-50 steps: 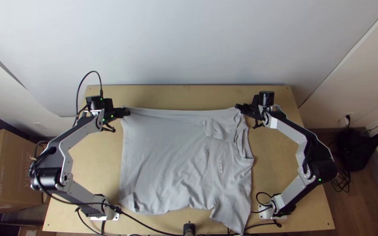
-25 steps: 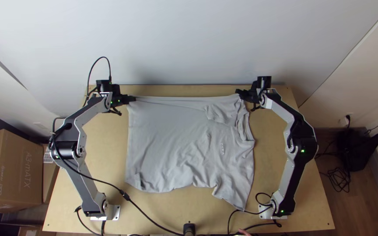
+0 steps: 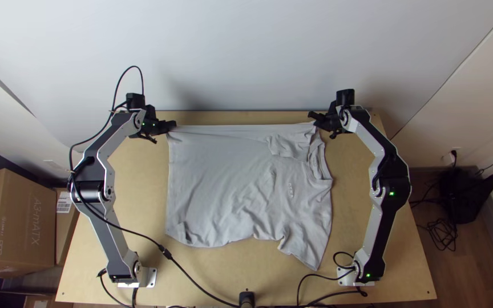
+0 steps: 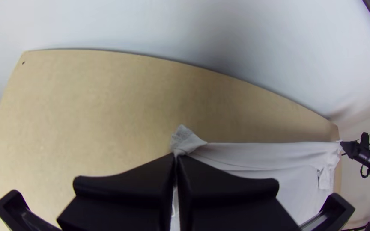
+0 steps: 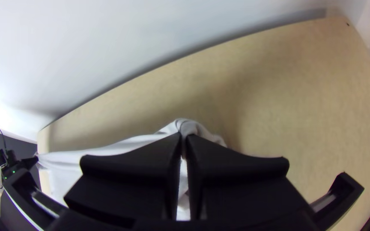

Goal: Fold the t-shirt

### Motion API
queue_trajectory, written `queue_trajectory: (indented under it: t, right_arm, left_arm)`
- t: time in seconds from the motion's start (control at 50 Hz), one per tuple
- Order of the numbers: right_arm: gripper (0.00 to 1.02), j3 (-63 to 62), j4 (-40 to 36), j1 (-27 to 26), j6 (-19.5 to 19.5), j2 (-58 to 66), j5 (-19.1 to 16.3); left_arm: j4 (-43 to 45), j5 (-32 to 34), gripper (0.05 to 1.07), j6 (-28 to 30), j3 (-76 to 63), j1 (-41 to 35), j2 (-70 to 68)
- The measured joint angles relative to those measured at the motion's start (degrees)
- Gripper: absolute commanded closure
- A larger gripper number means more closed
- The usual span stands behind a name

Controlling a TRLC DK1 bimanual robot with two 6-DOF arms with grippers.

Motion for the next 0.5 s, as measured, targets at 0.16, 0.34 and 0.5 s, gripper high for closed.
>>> queue_trajectory:
  t: [0.16,0.34,0.5]
  right_arm:
    - [1.0,0.0,-5.7,0.09,-0.02,-0.46,-0.22]
    - [1.0,-0.98,-9.09,0.37,-0.09,-3.65,-0.39]
    - [1.0,-4.11,-9.2,0.96,-0.7,-8.44,-0.42]
  left_arm:
    - [0.46,0.22,1.05,-0.2,-5.09,0.0,-4.28]
    - [3.48,0.39,1.05,-0.63,-13.64,0.0,-11.04]
    - [6.01,0.42,1.05,-0.85,-21.31,0.0,-15.96]
